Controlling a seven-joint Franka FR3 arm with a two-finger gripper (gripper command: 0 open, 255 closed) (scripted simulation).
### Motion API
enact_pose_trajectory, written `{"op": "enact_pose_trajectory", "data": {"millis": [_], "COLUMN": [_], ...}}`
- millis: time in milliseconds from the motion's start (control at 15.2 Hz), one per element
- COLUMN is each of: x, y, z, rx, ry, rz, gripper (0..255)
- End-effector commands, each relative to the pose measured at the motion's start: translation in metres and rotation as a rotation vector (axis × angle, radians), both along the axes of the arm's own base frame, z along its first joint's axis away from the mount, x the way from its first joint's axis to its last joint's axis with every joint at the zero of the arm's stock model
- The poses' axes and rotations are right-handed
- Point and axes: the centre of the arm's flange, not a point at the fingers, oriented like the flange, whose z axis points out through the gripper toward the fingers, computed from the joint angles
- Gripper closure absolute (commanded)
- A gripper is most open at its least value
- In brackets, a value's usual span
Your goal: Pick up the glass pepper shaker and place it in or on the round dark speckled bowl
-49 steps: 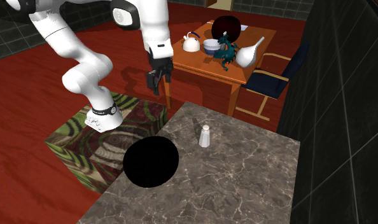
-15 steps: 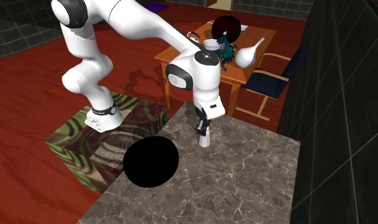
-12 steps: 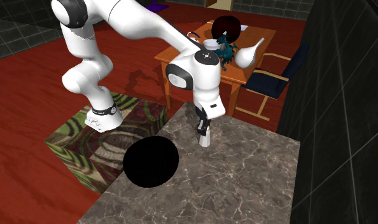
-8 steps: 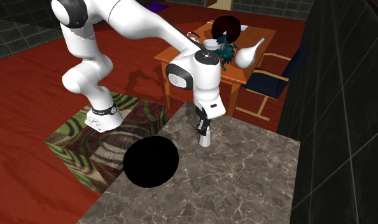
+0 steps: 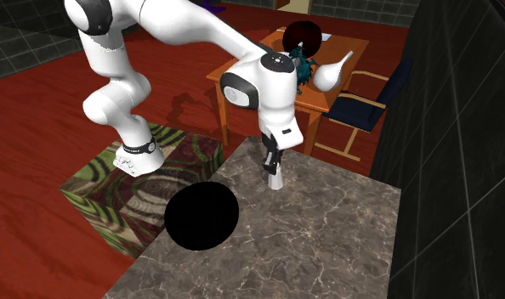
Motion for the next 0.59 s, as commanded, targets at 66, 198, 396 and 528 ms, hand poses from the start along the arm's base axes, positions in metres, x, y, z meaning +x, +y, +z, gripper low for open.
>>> {"op": "enact_pose_trajectory", "data": {"millis": [66,198,396,528], "x": [-0.001,-0.001,-0.001,-0.001], "y": [-0.001,-0.001,-0.001,-0.001], "z": [0.015,0.026,0.042,0.052], "rx": [0.0,0.0,0.0,0.0], "ry": [0.0,0.0,0.0,0.0], "rz": [0.0,0.0,0.0,0.0], "gripper": [255,255,255,255]}}
